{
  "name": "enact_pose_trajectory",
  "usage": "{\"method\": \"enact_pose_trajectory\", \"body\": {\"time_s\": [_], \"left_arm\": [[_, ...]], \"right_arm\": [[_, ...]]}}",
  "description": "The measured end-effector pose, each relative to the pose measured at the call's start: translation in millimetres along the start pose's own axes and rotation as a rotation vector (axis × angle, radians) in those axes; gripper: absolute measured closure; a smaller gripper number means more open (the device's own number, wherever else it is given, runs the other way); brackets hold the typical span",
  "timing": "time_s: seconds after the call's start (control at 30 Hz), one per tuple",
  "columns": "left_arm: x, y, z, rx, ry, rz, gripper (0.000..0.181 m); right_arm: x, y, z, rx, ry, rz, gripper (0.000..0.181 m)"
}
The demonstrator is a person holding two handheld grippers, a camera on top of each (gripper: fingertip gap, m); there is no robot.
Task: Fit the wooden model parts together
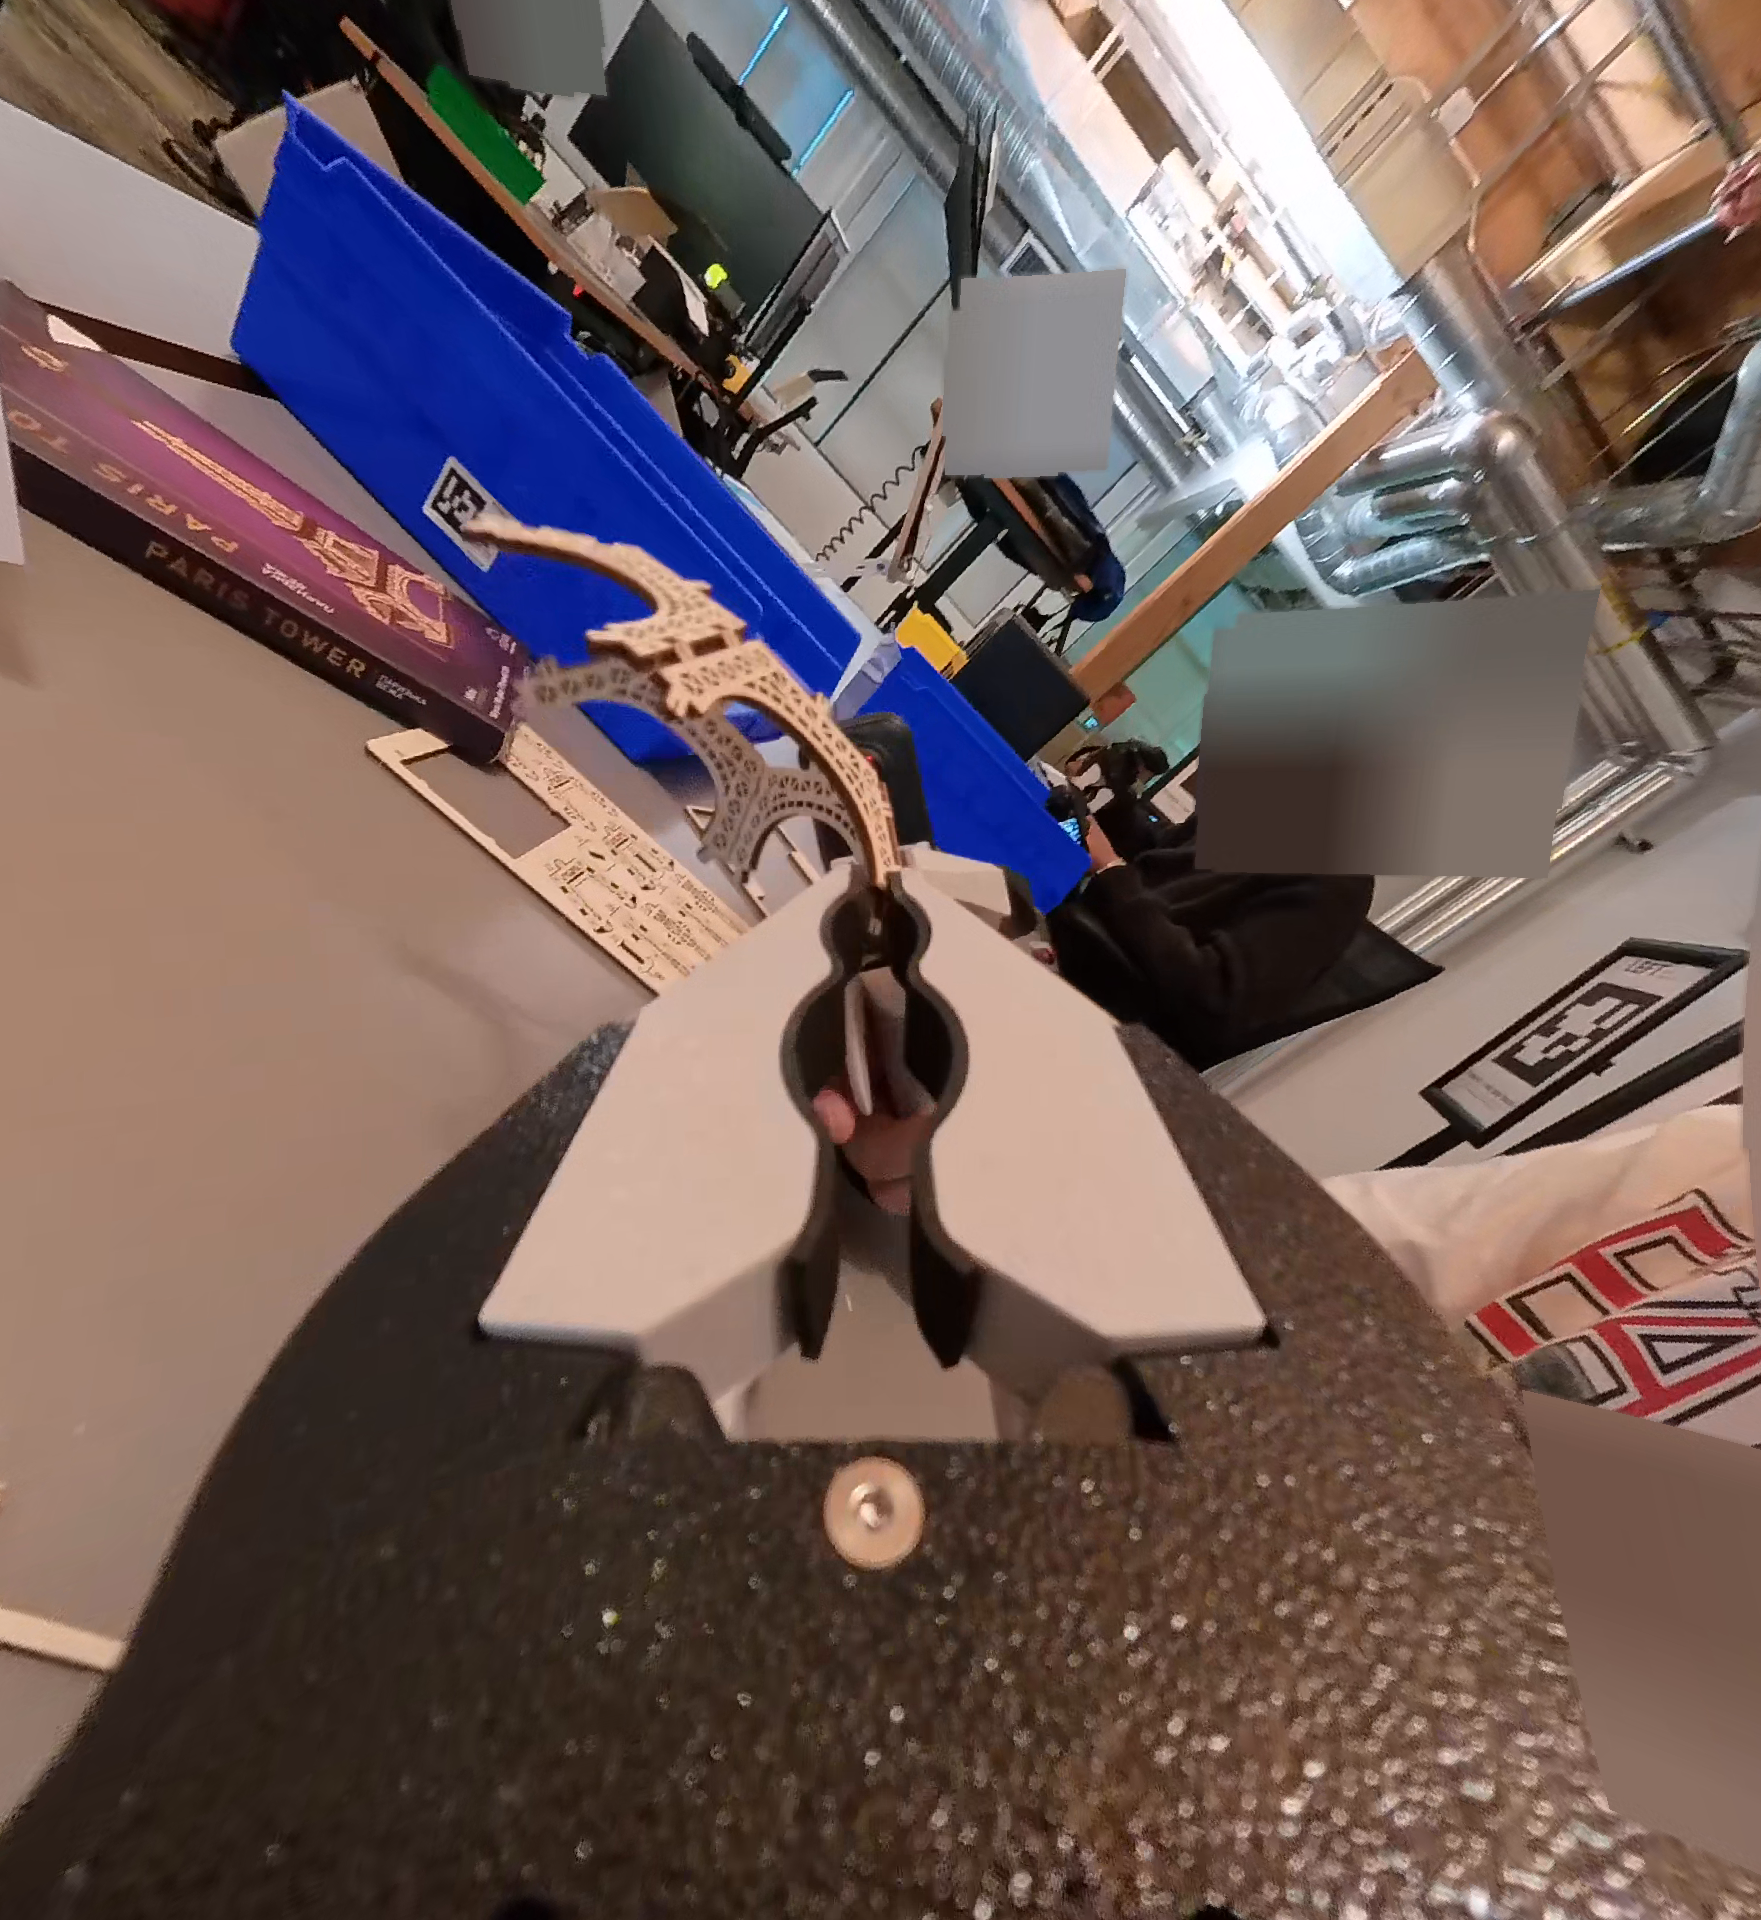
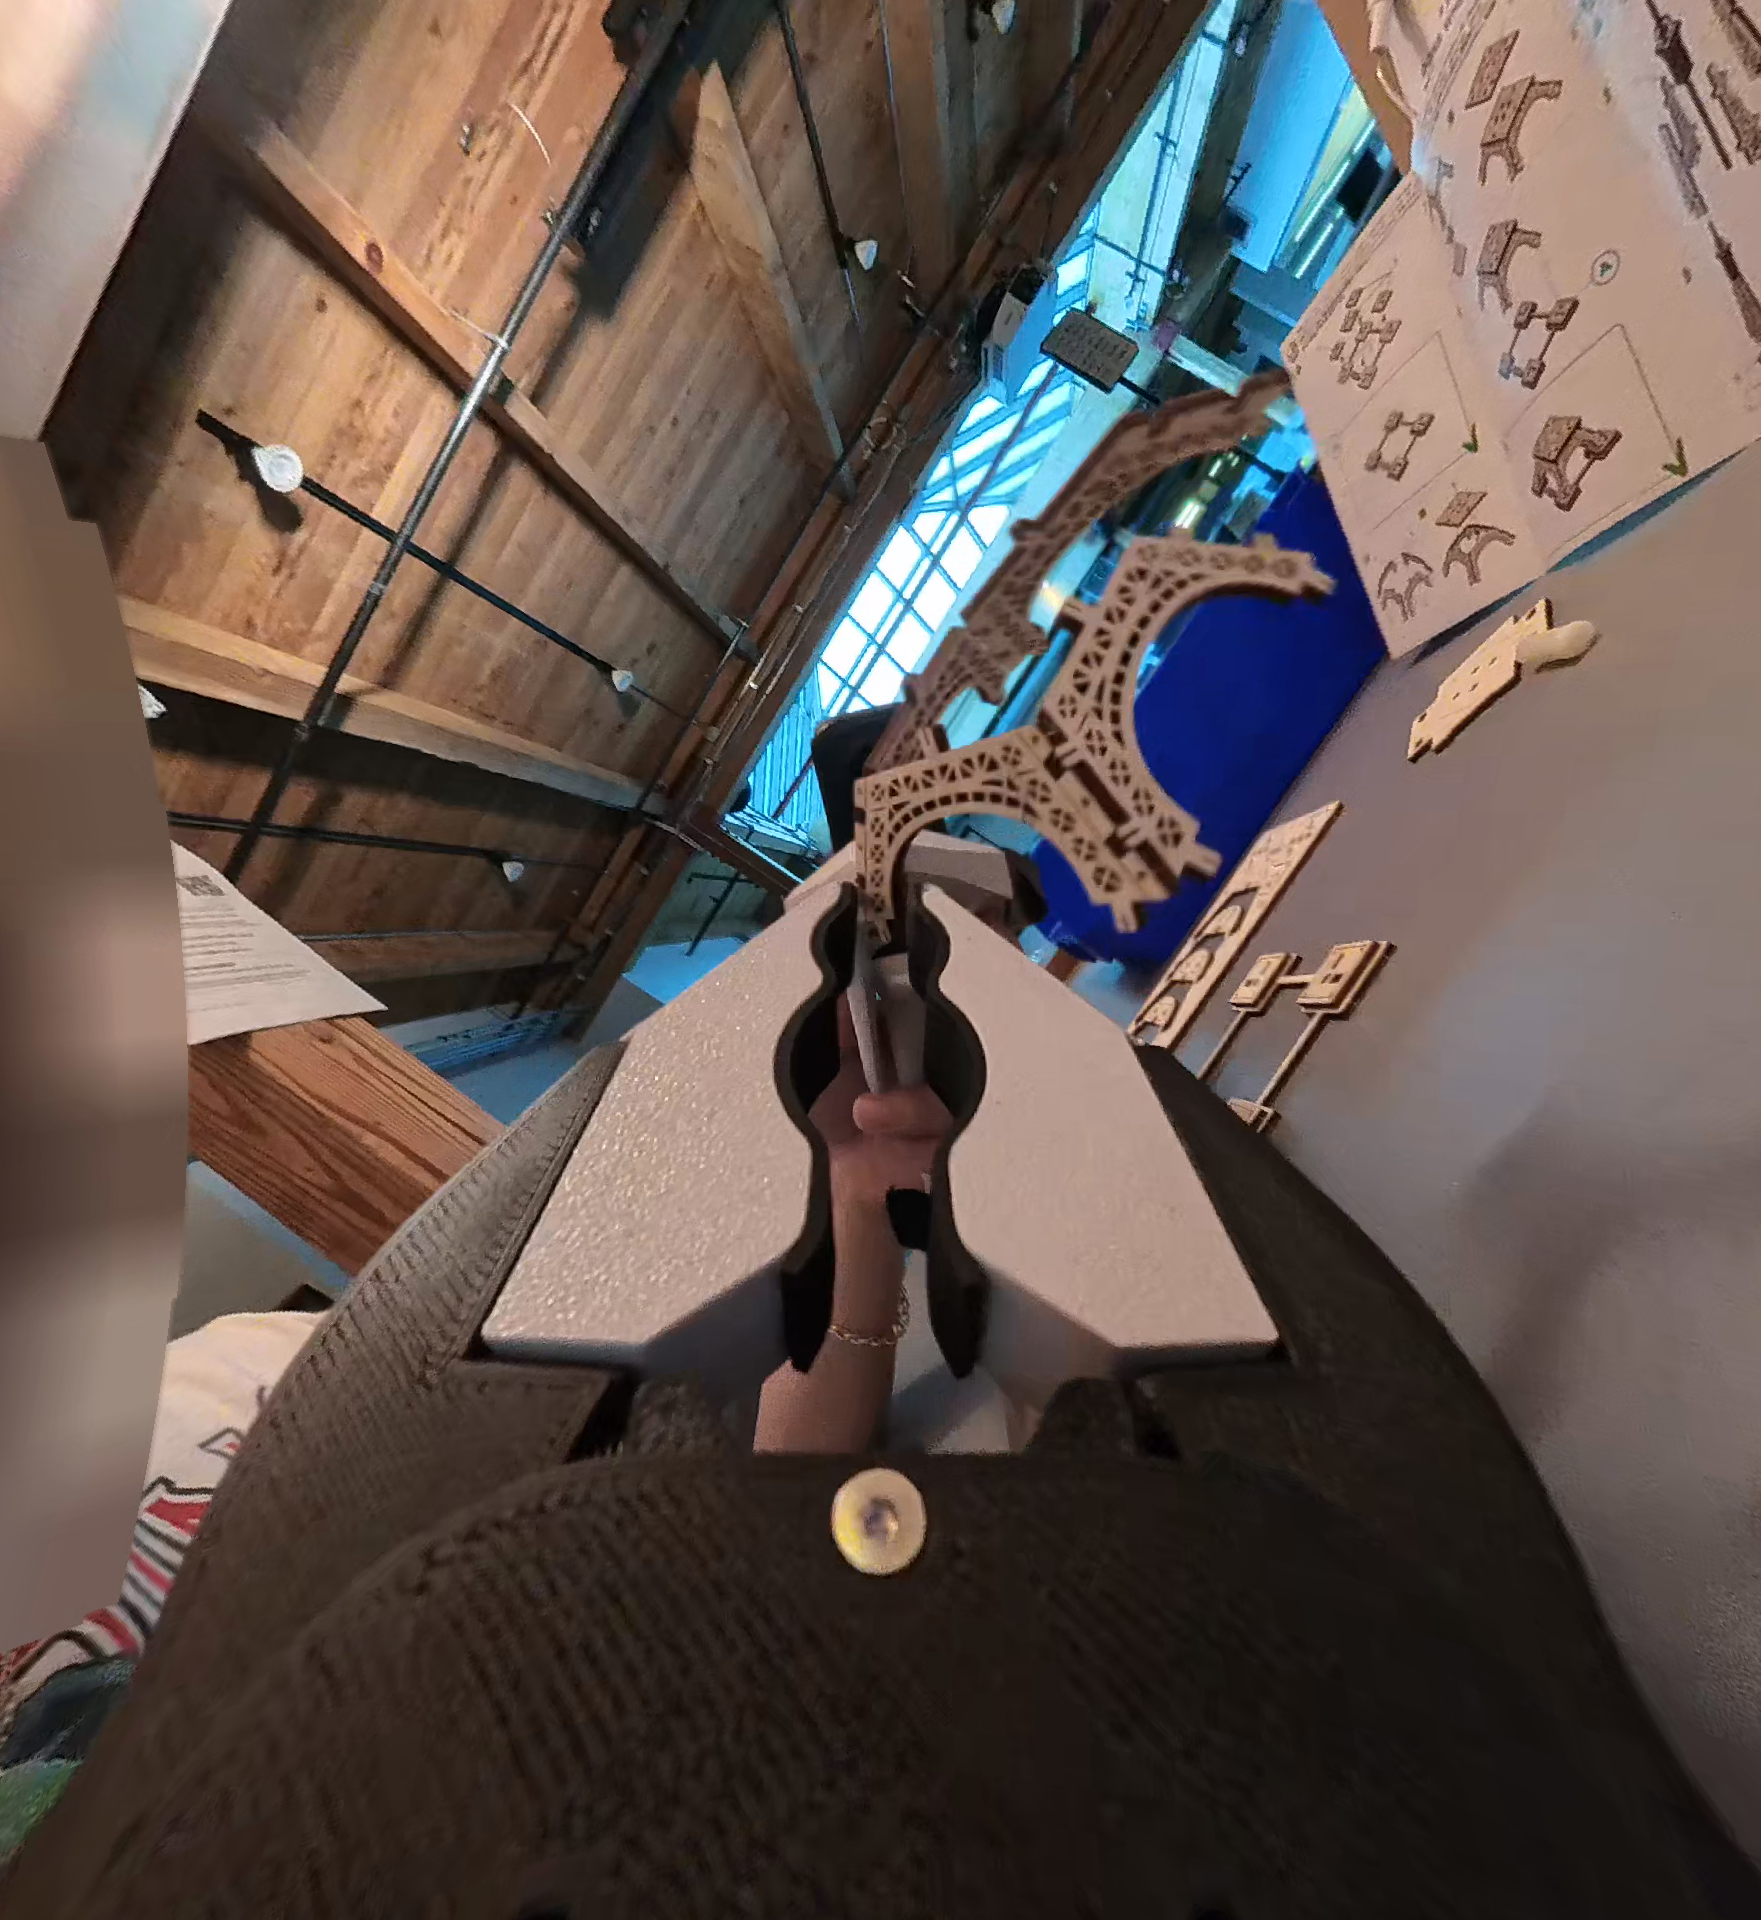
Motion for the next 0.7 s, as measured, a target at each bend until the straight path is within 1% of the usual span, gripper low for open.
{"method": "enact_pose_trajectory", "body": {"time_s": [0.07, 0.23, 0.4, 0.47, 0.53, 0.6, 0.67, 0.7], "left_arm": [[0, 1, 0, 0.012, -0.007, 0.007, 0.181], [1, 3, 2, 0.021, 0.003, 0.009, 0.181], [0, 5, 8, 0.019, 0.053, 0.019, 0.181], [0, 5, 10, 0.009, 0.085, 0.015, 0.181], [-1, 4, 11, 0.005, 0.116, 0.001, 0.18], [-2, 2, 17, 0.037, 0.147, -0.007, 0.175], [-5, 0, 25, 0.075, 0.185, -0.017, 0.175], [-6, 1, 30, 0.071, 0.239, -0.03, 0.175]], "right_arm": [[-1, 0, -1, -0.013, 0.004, 0.008, 0.176], [-1, 0, -8, -0.044, -0.074, -0.003, 0.18], [-1, 1, -13, -0.089, -0.092, -0.014, 0.181], [-2, 0, -16, -0.092, -0.127, -0.017, 0.181], [-2, -1, -23, -0.127, -0.157, -0.037, 0.181], [-2, -2, -29, -0.18, -0.169, -0.04, 0.181], [-1, -4, -34, -0.244, -0.151, -0.051, 0.18], [-1, -5, -36, -0.282, -0.127, -0.051, 0.18]]}}
Point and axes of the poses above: each gripper's, where its closed fingertips meet, y out along the fingers, x out of its underside, z = x × y across the jaws, the point moved 6 cm from there along -y, back along the fingers, and after that the axes turned 4 degrees about y, right-handed, at the moved point
